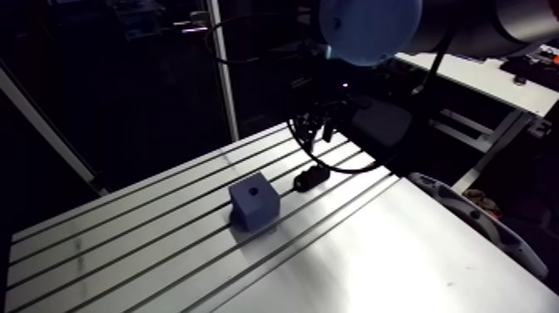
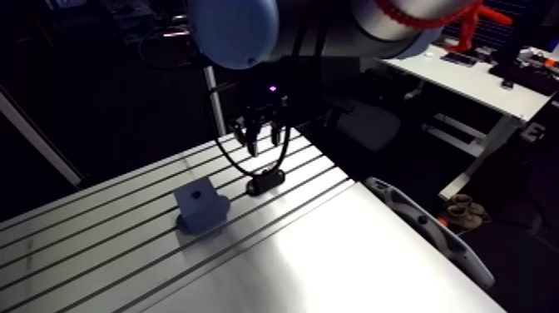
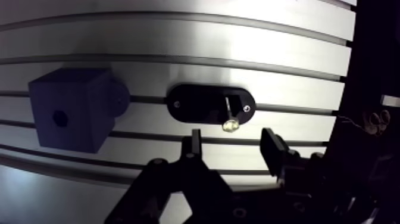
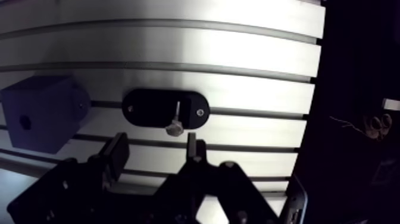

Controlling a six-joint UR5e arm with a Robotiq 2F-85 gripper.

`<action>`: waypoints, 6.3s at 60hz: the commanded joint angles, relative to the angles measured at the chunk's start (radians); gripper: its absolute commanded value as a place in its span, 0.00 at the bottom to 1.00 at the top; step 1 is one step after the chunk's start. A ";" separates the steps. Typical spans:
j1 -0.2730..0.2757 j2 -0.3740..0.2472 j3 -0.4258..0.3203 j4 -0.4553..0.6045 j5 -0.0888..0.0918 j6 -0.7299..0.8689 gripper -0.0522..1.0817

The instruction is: Pick up the M10 bolt and insert it into the hex recess until seated.

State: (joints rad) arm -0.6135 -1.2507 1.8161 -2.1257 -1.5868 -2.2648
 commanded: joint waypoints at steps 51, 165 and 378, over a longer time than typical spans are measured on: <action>0.000 0.046 0.009 -0.041 -0.028 0.000 0.41; -0.005 0.067 0.021 -0.044 -0.045 -0.066 0.44; 0.003 0.064 0.014 -0.081 -0.049 -0.068 0.79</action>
State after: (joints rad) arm -0.6135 -1.1830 1.8437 -2.2145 -1.6432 -2.3341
